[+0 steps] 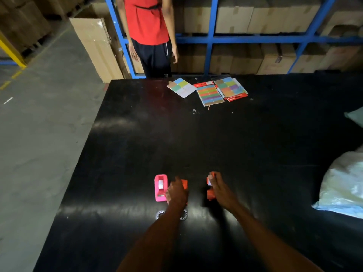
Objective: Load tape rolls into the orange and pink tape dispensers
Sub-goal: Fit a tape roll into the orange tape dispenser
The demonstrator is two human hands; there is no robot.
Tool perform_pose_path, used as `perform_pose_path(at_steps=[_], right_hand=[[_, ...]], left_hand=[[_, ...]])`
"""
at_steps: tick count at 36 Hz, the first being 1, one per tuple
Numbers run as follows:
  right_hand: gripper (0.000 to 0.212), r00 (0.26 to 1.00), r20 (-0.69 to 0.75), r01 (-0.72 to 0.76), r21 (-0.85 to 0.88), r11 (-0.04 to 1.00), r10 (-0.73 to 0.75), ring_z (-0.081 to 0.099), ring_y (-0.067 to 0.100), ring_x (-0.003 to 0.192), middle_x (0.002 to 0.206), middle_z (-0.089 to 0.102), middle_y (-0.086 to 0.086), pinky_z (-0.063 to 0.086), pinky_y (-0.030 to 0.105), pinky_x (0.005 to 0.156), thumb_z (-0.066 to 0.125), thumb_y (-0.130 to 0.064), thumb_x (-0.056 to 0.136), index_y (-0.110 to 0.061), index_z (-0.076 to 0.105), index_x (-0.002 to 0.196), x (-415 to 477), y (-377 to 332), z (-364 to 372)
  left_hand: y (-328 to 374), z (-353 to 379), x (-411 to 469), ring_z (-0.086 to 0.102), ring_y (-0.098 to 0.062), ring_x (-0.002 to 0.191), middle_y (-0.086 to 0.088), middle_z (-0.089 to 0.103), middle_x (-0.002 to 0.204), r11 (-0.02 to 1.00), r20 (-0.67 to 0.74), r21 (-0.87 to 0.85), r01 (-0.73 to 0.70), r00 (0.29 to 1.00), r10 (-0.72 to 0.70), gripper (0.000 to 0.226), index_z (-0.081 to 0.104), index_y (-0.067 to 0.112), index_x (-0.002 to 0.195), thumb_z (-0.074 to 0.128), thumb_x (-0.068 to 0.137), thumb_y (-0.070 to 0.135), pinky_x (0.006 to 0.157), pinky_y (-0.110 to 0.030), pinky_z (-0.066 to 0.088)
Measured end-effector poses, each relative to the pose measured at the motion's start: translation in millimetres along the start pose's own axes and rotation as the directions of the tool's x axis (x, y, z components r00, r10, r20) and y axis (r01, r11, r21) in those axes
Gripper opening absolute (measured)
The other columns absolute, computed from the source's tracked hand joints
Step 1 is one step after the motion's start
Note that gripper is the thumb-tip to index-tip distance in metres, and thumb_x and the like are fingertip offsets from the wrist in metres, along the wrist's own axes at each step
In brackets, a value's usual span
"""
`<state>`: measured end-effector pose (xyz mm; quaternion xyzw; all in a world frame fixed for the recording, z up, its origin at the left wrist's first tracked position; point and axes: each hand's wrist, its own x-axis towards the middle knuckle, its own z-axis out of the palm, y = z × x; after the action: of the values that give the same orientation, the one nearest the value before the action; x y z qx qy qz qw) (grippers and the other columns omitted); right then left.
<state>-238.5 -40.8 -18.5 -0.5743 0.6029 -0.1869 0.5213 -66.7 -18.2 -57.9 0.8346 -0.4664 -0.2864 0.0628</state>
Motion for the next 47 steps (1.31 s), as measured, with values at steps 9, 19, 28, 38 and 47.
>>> perform_pose_path(at_steps=[9,19,28,38,47], right_hand=[[0.036,0.999,0.045,0.018,-0.015,1.000,-0.018,0.061,0.007,0.095,0.107,0.063,-0.006,0.046,0.033,0.088,0.030,-0.059,0.098,-0.035,0.046,0.120,3.5,10.3,8.2],[0.039,0.998,0.055,0.027,0.031,0.999,-0.028,0.067,0.019,0.091,0.106,0.066,-0.005,0.053,0.048,0.090,0.030,-0.072,0.093,-0.047,0.047,0.117,5.6,17.6,15.1],[0.033,0.996,0.074,0.034,0.083,0.996,-0.040,0.069,0.031,0.057,0.085,0.069,0.018,0.059,0.047,0.061,0.033,-0.065,0.095,-0.039,0.047,0.110,-12.1,8.2,5.8],[0.029,0.990,0.050,0.128,0.073,0.989,-0.132,0.068,0.016,0.064,0.106,0.066,0.007,0.055,0.029,0.048,0.037,-0.053,0.099,-0.033,0.048,0.117,-23.5,-8.8,10.9],[0.036,0.985,0.022,0.172,0.052,0.984,-0.173,0.064,0.026,0.103,0.132,0.060,0.001,0.051,0.031,0.079,0.029,-0.076,0.089,-0.067,0.042,0.121,-18.5,13.1,20.9]], left_hand=[[0.1,2.8,7.6,0.058,-0.035,0.118,-0.016,0.057,0.130,0.993,-0.019,0.122,-0.011,1.000,0.014,0.066,0.028,0.007,0.143,0.056,0.092,0.039,0.094,-0.044,0.048],[-3.7,3.7,3.0,0.060,-0.037,0.114,-0.016,0.054,0.131,0.992,-0.024,0.125,0.001,1.000,0.002,0.067,0.028,0.010,0.143,0.054,0.092,0.047,0.090,-0.045,0.050],[1.0,-1.3,-8.0,0.062,-0.033,0.107,-0.013,0.061,0.122,0.956,-0.274,-0.090,-0.279,0.930,0.246,0.034,0.056,0.009,0.123,0.054,0.093,0.025,0.089,-0.043,0.052],[22.2,-49.4,-38.8,0.067,-0.018,0.087,-0.005,0.068,0.094,0.595,0.349,-0.802,0.055,0.851,0.392,0.022,0.062,0.010,0.114,0.049,0.100,0.020,0.073,-0.023,0.056],[10.8,-49.1,-50.2,0.069,-0.023,0.094,-0.017,0.070,0.105,0.522,0.302,-0.852,0.028,0.841,0.448,0.031,0.063,0.002,0.118,0.068,0.088,0.009,0.088,-0.033,0.057]])
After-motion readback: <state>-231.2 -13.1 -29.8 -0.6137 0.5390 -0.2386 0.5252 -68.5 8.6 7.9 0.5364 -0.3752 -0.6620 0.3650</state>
